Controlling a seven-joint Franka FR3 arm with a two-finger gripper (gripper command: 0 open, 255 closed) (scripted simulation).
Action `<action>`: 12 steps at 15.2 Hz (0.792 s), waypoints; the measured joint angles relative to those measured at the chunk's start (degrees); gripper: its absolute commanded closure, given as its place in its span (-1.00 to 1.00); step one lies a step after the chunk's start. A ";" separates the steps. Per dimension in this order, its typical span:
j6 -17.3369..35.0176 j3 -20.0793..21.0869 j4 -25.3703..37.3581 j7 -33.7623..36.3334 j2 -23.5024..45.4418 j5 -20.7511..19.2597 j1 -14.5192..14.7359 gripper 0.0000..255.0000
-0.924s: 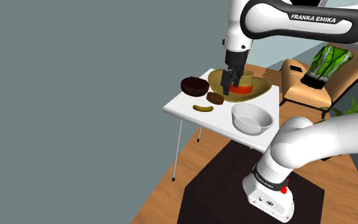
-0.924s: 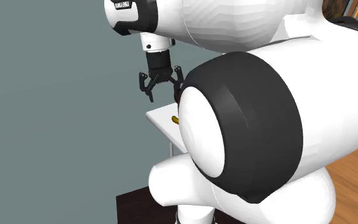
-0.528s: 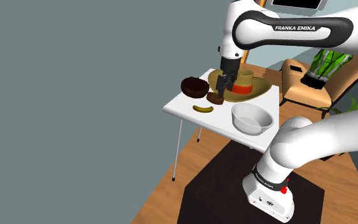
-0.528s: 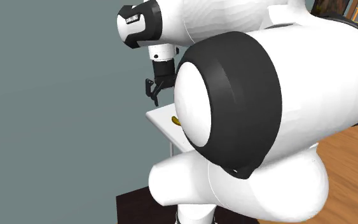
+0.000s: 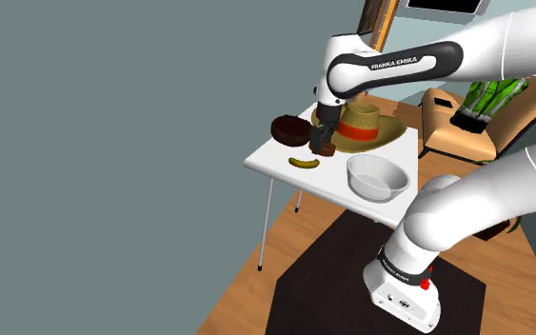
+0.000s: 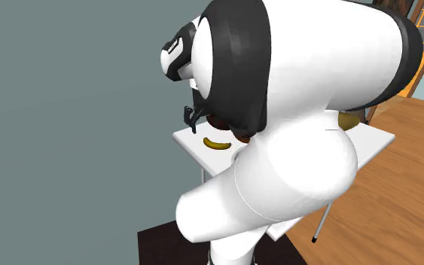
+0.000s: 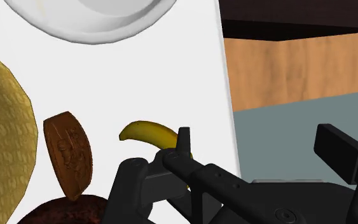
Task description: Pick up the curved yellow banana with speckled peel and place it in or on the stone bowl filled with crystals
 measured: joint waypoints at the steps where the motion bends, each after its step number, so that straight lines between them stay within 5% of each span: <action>1: 2.12 -0.61 0.06 -0.85 1.78 0.08 0.04 -1.00; 12: 22.14 -7.36 5.61 -13.58 23.82 5.07 0.47 -1.00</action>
